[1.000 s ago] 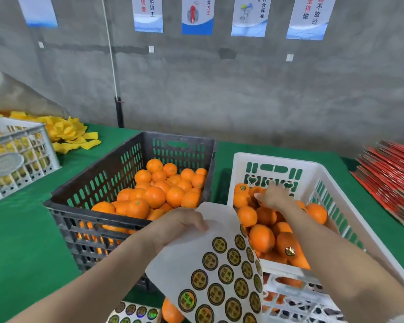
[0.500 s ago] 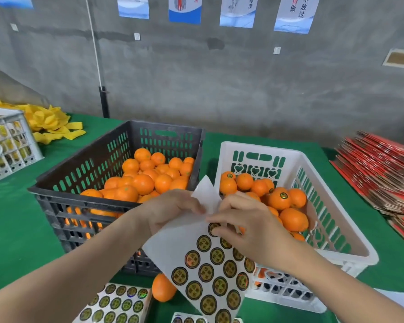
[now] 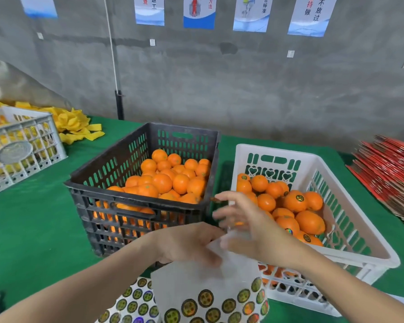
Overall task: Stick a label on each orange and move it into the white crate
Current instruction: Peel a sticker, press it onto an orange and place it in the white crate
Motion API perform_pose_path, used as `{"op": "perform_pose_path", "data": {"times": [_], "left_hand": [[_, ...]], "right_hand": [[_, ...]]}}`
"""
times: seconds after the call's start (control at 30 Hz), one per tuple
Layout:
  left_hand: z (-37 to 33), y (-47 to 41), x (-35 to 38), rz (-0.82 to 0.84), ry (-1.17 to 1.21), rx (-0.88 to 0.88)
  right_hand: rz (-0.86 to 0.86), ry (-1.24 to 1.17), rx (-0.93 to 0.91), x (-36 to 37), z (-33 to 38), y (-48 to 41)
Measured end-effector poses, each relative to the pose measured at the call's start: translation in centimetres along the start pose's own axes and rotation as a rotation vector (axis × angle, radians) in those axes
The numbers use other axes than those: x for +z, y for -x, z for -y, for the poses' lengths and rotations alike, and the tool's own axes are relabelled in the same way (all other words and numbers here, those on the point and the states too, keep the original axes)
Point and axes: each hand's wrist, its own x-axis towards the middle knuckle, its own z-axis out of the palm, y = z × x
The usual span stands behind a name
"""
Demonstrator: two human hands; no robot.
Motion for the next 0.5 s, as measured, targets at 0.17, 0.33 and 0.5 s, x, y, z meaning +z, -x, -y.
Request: {"op": "perform_pose_path", "data": {"times": [0.17, 0.33, 0.5], "left_hand": [[-1.2, 1.1, -2.3, -0.004, -0.176, 0.01], [1.0, 0.6, -12.5, -0.747, -0.441, -0.084], [5.8, -1.4, -18.4, -0.421, -0.9, -0.527]], "right_hand": [[-0.013, 0.002, 0.067, 0.4, 0.2, -0.9], [-0.131, -0.049, 0.061, 0.2, 0.0, -1.6], [-0.079, -0.074, 0.106, 0.6, -0.6, -1.6]]}}
